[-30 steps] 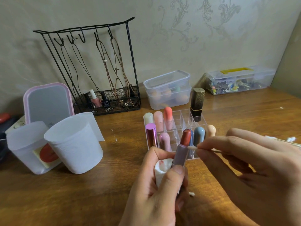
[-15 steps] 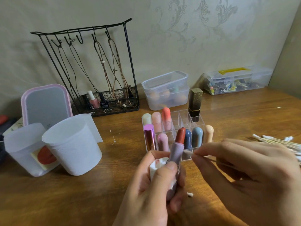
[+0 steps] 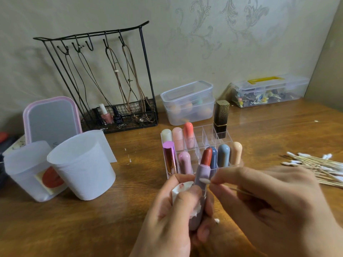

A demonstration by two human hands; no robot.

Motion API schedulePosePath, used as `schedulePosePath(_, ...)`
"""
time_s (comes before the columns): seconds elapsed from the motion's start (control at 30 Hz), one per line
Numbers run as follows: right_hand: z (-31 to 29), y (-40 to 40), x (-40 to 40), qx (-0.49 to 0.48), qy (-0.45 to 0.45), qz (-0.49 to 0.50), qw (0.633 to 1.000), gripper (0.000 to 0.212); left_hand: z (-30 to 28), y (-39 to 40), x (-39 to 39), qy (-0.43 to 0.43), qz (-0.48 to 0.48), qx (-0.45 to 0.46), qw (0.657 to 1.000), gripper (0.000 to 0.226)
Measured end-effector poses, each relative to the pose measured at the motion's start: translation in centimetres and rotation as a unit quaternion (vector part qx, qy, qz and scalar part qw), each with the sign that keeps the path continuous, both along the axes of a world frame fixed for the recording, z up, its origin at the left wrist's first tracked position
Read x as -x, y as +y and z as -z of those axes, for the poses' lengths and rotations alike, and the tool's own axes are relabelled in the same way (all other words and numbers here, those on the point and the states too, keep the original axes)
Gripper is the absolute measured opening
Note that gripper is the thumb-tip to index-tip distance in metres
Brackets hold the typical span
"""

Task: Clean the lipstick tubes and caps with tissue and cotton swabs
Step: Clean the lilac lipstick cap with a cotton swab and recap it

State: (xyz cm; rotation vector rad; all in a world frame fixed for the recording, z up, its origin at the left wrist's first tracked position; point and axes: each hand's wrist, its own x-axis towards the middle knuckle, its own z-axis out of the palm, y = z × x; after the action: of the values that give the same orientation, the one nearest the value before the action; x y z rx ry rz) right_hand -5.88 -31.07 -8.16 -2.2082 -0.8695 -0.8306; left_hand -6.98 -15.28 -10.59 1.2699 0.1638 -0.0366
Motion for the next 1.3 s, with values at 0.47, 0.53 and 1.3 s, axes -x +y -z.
schedulePosePath(0.47, 1.2, 0.1, -0.5, -0.017, -0.017, -0.028, 0.999, 0.007, -0.2, 0.7, 0.8, -0.007, 0.107, 0.13, 0.986, 0.038)
schedulePosePath(0.53, 1.3, 0.0, -0.5, -0.027, -0.014, -0.031, 0.999, 0.007, -0.1, 0.7, 1.2, -0.02, 0.153, 0.167, 0.974, 0.054)
schedulePosePath(1.3, 1.1, -0.1, -0.4, -0.005, -0.001, -0.048, 0.999, 0.006, 1.5, 1.4, 0.3, -0.007, 0.168, 0.093, 0.981, 0.023)
